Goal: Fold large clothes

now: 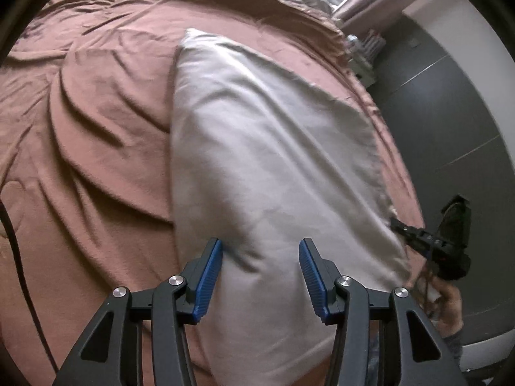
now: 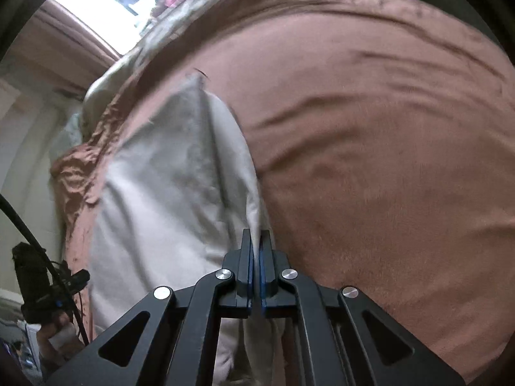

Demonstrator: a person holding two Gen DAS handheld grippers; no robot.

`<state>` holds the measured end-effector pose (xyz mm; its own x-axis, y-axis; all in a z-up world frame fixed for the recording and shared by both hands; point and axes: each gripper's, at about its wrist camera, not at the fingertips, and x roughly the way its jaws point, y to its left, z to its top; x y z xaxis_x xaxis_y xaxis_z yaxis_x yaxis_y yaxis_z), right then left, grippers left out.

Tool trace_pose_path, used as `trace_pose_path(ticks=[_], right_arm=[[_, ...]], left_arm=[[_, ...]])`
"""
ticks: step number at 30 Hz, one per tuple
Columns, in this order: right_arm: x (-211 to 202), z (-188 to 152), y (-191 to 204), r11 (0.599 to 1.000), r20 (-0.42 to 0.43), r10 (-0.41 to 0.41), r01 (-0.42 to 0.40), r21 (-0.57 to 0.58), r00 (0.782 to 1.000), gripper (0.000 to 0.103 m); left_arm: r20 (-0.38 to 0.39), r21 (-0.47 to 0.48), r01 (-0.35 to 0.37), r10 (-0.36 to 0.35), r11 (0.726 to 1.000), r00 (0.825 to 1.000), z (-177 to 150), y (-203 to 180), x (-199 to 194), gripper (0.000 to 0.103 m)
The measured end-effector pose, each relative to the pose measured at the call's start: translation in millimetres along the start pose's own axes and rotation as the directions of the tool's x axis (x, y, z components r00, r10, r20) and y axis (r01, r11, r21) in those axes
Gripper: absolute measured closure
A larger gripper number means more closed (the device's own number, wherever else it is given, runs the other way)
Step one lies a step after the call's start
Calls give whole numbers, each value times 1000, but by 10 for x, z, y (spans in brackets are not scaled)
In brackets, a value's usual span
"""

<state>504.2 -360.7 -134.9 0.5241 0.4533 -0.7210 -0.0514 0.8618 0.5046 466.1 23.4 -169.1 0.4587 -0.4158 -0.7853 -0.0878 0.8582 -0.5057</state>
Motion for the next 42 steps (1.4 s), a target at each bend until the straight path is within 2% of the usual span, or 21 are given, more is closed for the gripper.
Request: trace_pose_path(ticks=[6,9,12,14,15,16,18,23,26,27,28,30,34,39,42], right_arm=[[-92,14,135,999,-1,6,-6,-38,1000,101],[-74,71,190,997,-12,-17,16,-75,1000,99],[-32,186,109,998,-25,-5,4,-65,1000,93],[-10,273,107,998,-17,16,-17,-54,1000,64],[-25,306,97,998,-2,35,-36,-51,999,19],[-38,334,93,997,12,55,-54,-50,998,0],[-35,407,83,996,31,73,-71,-50,997,0],[155,649,56,995,7,78,-77,-64,997,0],[333,819,83,991,-39,104,-107,-85,994,2],[392,873,99,987,-54,122,-127,-97,991,9],[429,893,125,984,-70,135,-142,-105,988,21],[610,1009,145,981,-129,146,-160,-109,981,30],[929,1190,195,981,-191,97,-126,-148,977,30],[1199,1383,272,972,-235,143,-182,-152,961,30],[1341,1481,287,964,-249,197,-234,-129,948,30]], left_arm=[[-11,-45,21,-21,999,1000,34,170,-2,48],[-12,-60,30,-31,998,999,81,206,27,34],[-4,-66,31,-32,997,999,148,228,68,26],[1,-75,31,-31,997,1000,200,253,102,26],[0,-81,31,-31,996,1000,234,274,124,26],[1,-85,32,-32,996,999,262,293,137,26],[6,-92,34,-33,995,999,335,326,170,26],[18,-88,41,-40,995,999,558,388,227,26],[23,-91,53,-51,994,998,701,425,281,26],[23,-91,54,-52,994,998,748,433,306,26],[23,-87,55,-53,995,998,803,442,340,26],[18,-86,57,-55,995,998,877,471,404,26],[9,-94,58,-57,994,998,1037,526,548,26],[12,-105,69,-68,992,998,1200,620,686,26],[29,-111,81,-79,991,996,1282,672,736,26]])
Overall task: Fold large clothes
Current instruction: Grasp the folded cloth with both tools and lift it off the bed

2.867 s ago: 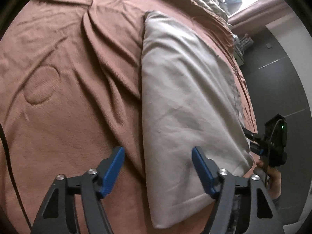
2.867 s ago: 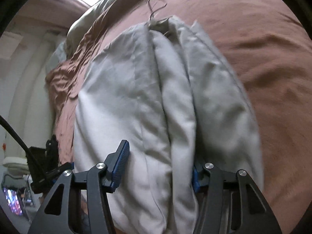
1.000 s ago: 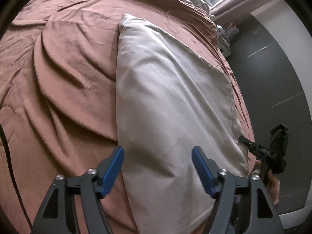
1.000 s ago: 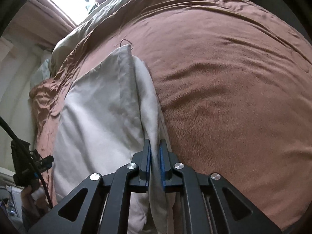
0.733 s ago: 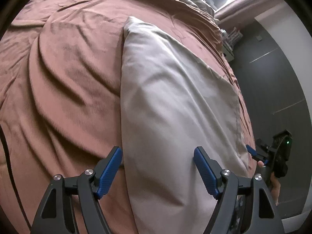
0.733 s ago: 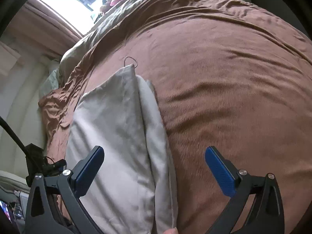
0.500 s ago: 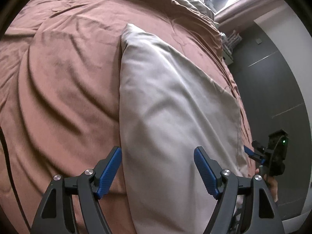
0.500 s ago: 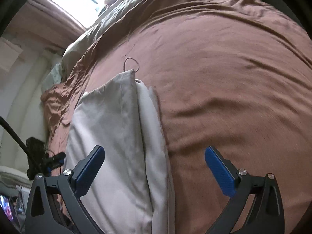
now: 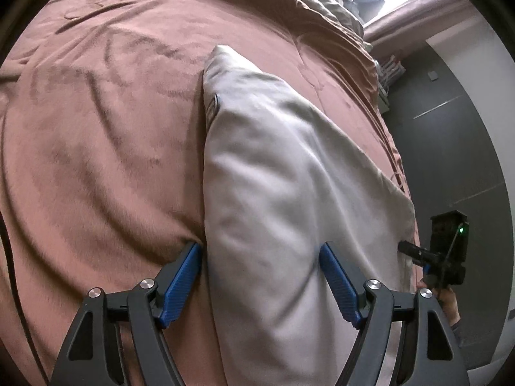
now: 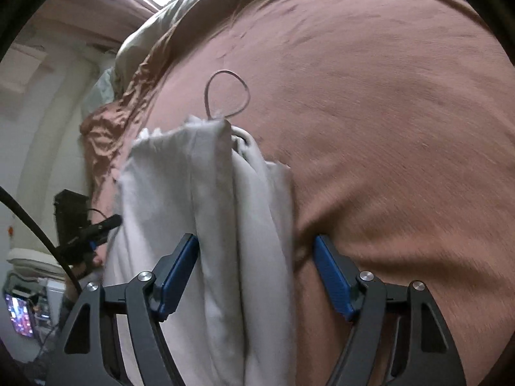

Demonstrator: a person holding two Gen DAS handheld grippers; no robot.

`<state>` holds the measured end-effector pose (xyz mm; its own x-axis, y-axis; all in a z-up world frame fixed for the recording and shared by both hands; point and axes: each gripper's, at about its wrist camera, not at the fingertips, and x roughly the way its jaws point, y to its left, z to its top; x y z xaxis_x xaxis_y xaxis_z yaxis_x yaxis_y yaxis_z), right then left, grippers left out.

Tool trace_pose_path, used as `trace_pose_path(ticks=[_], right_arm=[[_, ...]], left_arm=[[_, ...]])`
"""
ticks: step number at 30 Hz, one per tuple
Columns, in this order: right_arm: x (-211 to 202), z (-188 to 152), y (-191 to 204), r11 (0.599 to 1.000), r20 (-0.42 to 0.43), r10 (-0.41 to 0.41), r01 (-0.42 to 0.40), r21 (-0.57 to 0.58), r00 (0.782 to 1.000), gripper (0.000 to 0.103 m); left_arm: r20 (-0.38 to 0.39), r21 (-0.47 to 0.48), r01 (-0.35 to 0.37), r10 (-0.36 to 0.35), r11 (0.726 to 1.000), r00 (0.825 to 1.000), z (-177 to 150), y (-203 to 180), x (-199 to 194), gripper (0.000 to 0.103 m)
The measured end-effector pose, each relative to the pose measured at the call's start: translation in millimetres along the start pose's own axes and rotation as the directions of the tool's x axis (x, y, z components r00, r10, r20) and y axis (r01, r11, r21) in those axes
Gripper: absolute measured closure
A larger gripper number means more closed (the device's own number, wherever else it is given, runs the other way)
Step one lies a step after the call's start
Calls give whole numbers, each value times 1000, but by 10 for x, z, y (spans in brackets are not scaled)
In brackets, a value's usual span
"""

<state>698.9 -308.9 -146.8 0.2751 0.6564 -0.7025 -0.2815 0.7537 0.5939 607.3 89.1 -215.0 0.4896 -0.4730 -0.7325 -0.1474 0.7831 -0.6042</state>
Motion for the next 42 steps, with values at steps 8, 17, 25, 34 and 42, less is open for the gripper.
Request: trace_pose_path(ticks=[8,17,25,34,42], right_arm=[[262,96,-37,998,-20,63,-63,6,998,78],[-93,-227,453,994,102,0,11,-104,995,95],[-657,-802,891,988,232,45,-8,-157,972,95],[-1410,-1681,956,986,348,75,-17,-166,934,96],[-2048,-2335,797,985,436,84,-9,-171,896,96]], left_arm=[[28,20,-45,45,999,999,88,-113,16,47],[104,92,-86,76,992,992,6,-428,-369,74],[240,165,-33,-8,986,971,-315,-876,-1078,80],[317,234,23,-99,972,943,-789,-1512,-1691,85],[322,300,50,-150,953,935,-1209,-2210,-1800,87]])
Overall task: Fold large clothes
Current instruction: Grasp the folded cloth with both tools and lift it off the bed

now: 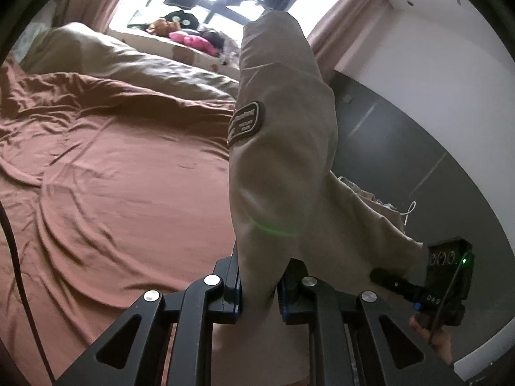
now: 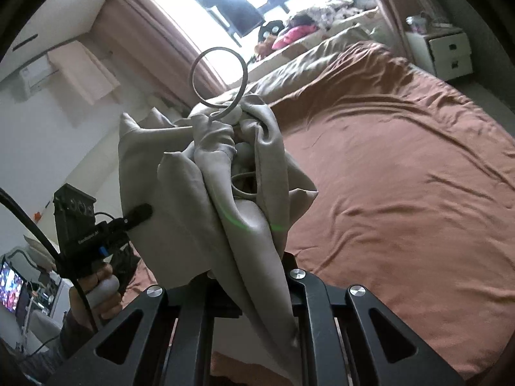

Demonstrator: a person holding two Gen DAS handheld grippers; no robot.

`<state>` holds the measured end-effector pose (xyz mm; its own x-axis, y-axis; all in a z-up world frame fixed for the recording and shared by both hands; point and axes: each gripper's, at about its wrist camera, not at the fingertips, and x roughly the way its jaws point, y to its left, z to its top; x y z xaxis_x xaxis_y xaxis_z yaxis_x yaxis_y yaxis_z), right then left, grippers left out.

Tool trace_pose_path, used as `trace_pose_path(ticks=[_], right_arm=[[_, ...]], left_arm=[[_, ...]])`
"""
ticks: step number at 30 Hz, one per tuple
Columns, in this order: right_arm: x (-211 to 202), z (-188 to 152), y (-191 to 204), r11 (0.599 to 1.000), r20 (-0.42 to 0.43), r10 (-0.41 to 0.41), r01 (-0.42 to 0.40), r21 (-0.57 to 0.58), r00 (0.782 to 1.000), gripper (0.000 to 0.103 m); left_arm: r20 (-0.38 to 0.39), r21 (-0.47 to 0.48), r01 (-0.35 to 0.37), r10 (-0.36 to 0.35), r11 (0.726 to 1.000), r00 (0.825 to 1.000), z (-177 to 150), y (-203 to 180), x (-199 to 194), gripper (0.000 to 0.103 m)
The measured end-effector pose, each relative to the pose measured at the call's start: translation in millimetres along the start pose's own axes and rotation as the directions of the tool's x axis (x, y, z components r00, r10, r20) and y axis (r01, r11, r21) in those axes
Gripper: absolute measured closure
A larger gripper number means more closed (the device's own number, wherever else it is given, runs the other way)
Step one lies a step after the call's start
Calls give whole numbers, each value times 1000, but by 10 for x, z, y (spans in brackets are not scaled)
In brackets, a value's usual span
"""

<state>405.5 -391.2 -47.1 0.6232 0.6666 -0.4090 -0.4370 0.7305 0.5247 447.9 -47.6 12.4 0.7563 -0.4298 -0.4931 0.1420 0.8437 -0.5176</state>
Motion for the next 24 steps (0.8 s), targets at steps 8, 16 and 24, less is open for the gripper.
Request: trace_pose_path(ticks=[8,16,24], right_arm=[[-915,75,-252,998,70,-62,64,-21,996,96],[-1823,166,-497,985,140,-167,170,-11,976,96],[-2487,112,-693,956,169,-292,289,41,941,96]], left_arm=[[-22,33,78,-77,996,997,-49,-876,314,87],[-61,78,179,-175,981,983,-178,-1847,730,87],[-145,89,279,-264,956,953,-441,-2649,1201,87]])
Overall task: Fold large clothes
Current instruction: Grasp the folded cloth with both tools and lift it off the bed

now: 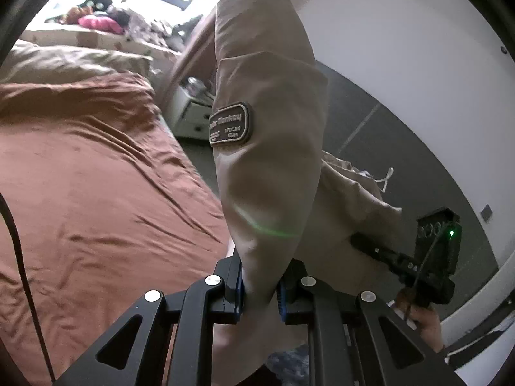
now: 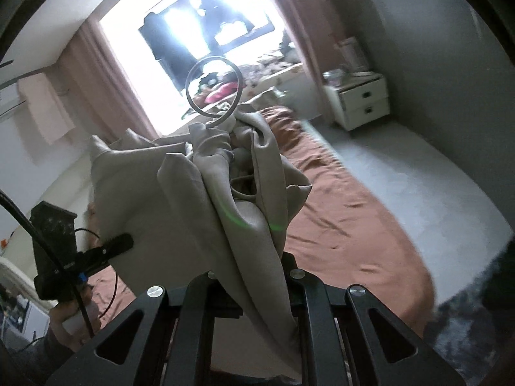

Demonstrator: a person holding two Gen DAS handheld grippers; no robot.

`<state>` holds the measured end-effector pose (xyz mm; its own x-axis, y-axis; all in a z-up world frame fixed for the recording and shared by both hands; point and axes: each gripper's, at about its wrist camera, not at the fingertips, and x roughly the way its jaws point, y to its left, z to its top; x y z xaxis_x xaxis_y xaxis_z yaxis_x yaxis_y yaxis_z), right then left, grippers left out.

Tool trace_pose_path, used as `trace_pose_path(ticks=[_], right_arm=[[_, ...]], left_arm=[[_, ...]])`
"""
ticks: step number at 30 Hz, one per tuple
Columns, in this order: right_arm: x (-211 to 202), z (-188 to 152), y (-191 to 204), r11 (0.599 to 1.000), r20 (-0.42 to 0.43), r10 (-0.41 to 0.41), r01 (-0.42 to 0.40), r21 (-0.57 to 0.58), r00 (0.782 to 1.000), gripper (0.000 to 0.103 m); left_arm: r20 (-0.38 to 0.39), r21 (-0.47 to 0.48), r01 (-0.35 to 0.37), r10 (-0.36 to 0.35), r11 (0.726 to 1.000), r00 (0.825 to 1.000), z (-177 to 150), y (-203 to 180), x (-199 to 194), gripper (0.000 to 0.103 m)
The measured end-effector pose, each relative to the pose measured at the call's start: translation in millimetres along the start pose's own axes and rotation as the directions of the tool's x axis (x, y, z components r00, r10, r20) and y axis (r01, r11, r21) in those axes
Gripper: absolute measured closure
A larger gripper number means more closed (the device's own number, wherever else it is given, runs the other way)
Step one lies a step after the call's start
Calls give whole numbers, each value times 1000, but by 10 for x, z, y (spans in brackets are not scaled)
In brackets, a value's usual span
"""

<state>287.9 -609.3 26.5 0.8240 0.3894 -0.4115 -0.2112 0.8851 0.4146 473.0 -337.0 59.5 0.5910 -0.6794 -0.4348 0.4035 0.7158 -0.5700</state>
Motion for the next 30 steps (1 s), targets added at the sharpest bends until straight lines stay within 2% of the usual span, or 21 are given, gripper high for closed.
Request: trace_pose_path(ticks=[5,7,11,18,22,27,30], right_arm=[[-196,-18,-46,998,4,-62,62,20,998,96],[-150,-16,-55,996,-8,-84,84,25,996,96],[60,23,-32,993,-36,-108,110,49,993,96],[863,162,-68,987,-105,-113,123,101,988,96],[1282,281,-106,977,-149,-171,188,104,974,95],[1739,379,-74,966,-187,-214,236,103,959,92],[1957,358,-24,947,-205,-284,307,89,937,91]], left_arm=[[-48,-32,45,-46,998,998,-39,-61,360,87],[-68,-49,49,-53,998,996,-40,-89,531,87],[-122,-84,41,-51,996,991,-48,112,907,87],[-172,-141,-25,1,990,985,74,726,1393,86],[-223,-149,-54,20,987,975,162,1048,1704,86],[-271,-152,-136,91,979,958,128,1476,2070,83],[-302,-175,-172,113,969,946,53,1729,2277,79]])
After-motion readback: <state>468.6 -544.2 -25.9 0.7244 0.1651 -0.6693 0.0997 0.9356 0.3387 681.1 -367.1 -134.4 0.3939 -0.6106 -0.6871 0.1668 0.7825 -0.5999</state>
